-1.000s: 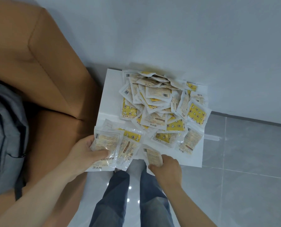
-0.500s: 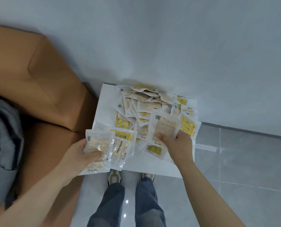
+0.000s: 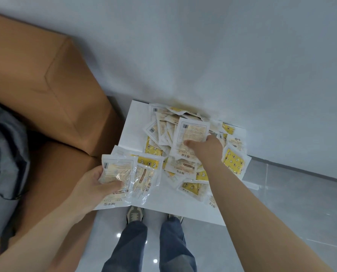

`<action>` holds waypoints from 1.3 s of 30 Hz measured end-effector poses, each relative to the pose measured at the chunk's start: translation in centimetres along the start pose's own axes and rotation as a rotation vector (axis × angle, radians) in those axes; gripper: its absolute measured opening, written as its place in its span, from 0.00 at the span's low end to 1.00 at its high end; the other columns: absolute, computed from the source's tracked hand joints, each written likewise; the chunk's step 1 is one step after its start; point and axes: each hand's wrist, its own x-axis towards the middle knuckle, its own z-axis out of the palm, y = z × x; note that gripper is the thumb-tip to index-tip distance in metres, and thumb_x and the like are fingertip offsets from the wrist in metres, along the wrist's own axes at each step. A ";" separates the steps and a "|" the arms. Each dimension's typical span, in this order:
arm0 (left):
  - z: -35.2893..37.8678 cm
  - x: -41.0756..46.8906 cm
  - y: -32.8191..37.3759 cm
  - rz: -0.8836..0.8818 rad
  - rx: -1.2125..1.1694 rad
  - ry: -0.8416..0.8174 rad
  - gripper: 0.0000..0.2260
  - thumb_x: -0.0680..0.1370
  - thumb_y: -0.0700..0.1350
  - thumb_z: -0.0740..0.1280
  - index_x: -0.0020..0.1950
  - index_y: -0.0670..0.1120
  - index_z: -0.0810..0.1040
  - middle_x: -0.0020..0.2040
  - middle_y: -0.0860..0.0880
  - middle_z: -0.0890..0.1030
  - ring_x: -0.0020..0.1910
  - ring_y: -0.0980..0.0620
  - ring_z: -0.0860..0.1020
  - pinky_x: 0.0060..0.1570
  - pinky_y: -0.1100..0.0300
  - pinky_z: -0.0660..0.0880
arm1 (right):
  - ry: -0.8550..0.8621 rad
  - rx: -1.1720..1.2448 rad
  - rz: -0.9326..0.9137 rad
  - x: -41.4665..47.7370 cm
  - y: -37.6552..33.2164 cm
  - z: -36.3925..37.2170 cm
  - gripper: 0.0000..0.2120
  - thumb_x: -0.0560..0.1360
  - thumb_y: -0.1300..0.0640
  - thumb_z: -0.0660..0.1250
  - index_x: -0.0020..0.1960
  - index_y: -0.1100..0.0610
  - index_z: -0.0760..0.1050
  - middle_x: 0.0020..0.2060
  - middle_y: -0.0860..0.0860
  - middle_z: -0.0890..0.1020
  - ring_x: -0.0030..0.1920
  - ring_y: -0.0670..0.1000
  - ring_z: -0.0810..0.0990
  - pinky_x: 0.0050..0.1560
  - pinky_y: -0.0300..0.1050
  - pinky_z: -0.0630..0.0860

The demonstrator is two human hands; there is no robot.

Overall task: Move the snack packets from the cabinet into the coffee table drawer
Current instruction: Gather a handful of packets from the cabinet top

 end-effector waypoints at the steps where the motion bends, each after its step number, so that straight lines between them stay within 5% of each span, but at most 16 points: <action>1: -0.1 0.1 -0.1 -0.005 -0.004 0.004 0.13 0.71 0.38 0.73 0.53 0.51 0.80 0.44 0.56 0.85 0.41 0.56 0.84 0.40 0.63 0.75 | 0.014 0.034 0.015 0.0 -0.2 0.1 0.24 0.67 0.51 0.76 0.56 0.61 0.73 0.49 0.53 0.80 0.44 0.51 0.76 0.35 0.41 0.71; 8: -0.7 0.7 0.3 -0.002 0.004 0.012 0.12 0.72 0.38 0.72 0.52 0.51 0.80 0.43 0.57 0.85 0.40 0.57 0.84 0.39 0.63 0.75 | 0.016 0.173 0.171 0.8 -0.8 0.7 0.24 0.64 0.58 0.78 0.56 0.63 0.75 0.49 0.54 0.81 0.45 0.53 0.79 0.43 0.46 0.76; 15: -0.9 0.9 0.8 0.004 -0.033 0.004 0.13 0.72 0.37 0.72 0.52 0.52 0.80 0.44 0.58 0.85 0.40 0.57 0.84 0.39 0.62 0.75 | 0.056 -0.030 0.145 0.2 -1.8 2.0 0.38 0.64 0.46 0.77 0.65 0.60 0.65 0.57 0.56 0.76 0.52 0.56 0.78 0.42 0.46 0.76; 18: -1.0 1.0 0.8 0.005 -0.043 0.004 0.13 0.72 0.37 0.72 0.52 0.51 0.80 0.44 0.57 0.85 0.40 0.57 0.84 0.38 0.63 0.75 | 0.043 0.003 0.146 0.1 -1.7 1.6 0.31 0.67 0.52 0.76 0.63 0.60 0.66 0.50 0.53 0.77 0.42 0.52 0.74 0.29 0.40 0.67; 22: -1.2 1.2 0.6 0.004 -0.038 -0.001 0.12 0.72 0.37 0.72 0.52 0.51 0.80 0.43 0.58 0.85 0.40 0.58 0.84 0.37 0.64 0.75 | 0.024 0.099 0.186 0.0 -1.3 1.5 0.16 0.69 0.58 0.72 0.55 0.62 0.75 0.38 0.52 0.79 0.30 0.48 0.72 0.37 0.44 0.76; 30: -1.6 1.3 0.4 -0.006 -0.041 -0.016 0.13 0.72 0.38 0.72 0.51 0.53 0.80 0.45 0.55 0.85 0.42 0.55 0.84 0.41 0.60 0.76 | -0.017 0.269 0.190 -0.4 -0.8 1.5 0.10 0.71 0.58 0.72 0.47 0.58 0.71 0.34 0.47 0.73 0.32 0.46 0.72 0.29 0.39 0.69; 36: -1.0 0.9 1.9 0.025 -0.044 -0.046 0.15 0.69 0.39 0.75 0.52 0.53 0.80 0.45 0.55 0.85 0.41 0.56 0.84 0.39 0.62 0.76 | -0.050 0.278 0.147 -1.5 0.8 0.1 0.10 0.69 0.58 0.75 0.42 0.54 0.73 0.39 0.50 0.79 0.37 0.49 0.77 0.46 0.47 0.77; 39: -0.7 0.7 2.9 0.030 -0.059 -0.065 0.14 0.72 0.37 0.73 0.53 0.52 0.80 0.46 0.54 0.85 0.42 0.54 0.84 0.40 0.60 0.77 | -0.069 0.245 0.094 -2.1 2.0 -1.1 0.08 0.68 0.57 0.75 0.42 0.51 0.76 0.42 0.50 0.82 0.42 0.50 0.80 0.45 0.45 0.78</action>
